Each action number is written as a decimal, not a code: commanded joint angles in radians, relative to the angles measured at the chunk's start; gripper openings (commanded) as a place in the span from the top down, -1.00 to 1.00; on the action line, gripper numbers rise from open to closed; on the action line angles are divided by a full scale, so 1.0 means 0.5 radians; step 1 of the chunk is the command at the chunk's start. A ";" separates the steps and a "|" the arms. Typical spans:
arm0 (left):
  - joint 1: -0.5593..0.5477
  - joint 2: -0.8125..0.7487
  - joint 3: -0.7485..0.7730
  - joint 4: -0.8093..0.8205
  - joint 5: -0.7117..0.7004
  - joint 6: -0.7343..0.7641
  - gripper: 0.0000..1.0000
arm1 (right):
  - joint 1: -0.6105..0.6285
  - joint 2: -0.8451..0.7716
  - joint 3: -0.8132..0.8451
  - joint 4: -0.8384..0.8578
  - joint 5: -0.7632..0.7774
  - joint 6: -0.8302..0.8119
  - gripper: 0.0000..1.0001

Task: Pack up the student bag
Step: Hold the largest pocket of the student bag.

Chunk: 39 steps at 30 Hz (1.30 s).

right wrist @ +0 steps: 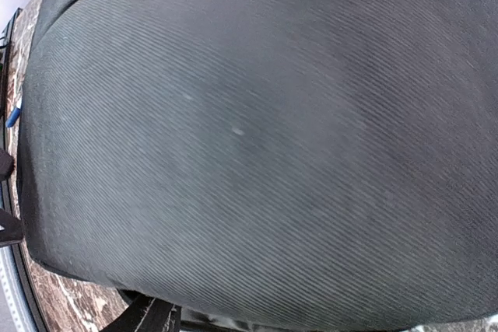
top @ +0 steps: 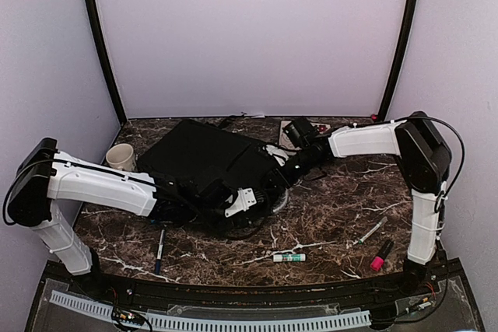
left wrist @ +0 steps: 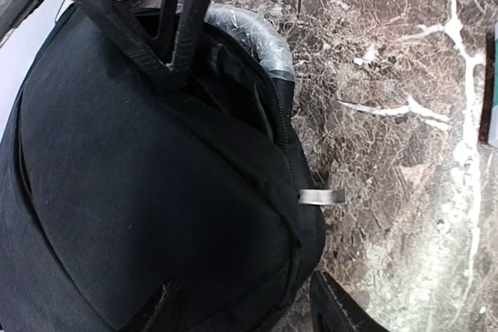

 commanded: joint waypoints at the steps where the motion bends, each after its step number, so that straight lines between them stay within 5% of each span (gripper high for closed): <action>1: -0.008 0.113 0.096 0.052 -0.052 0.186 -0.11 | -0.044 -0.006 0.036 0.002 0.029 0.027 -0.07; 17: -0.008 0.302 0.090 -0.060 -0.439 0.198 0.01 | -0.062 -0.596 -0.266 -0.152 -0.004 -0.158 -0.09; 27: 0.041 0.197 0.118 -0.034 -0.308 0.015 0.74 | -0.065 -1.043 -0.261 -0.313 0.365 -0.268 -0.15; 30: 0.079 0.186 0.137 0.056 -0.179 -0.042 0.94 | -0.077 -1.083 -0.294 -0.300 0.597 -0.192 -0.92; 31: 0.093 0.186 0.150 0.084 -0.127 -0.066 1.00 | -0.095 -1.042 -0.268 -0.370 0.581 -0.212 -0.99; 36: 0.141 0.252 0.252 0.270 0.110 -0.154 1.00 | -0.124 -0.897 -0.268 -0.526 0.297 -0.324 -0.98; 39: 0.194 0.325 0.342 0.338 0.245 -0.225 1.00 | -0.116 -0.968 -0.408 -0.339 0.189 -0.303 -0.72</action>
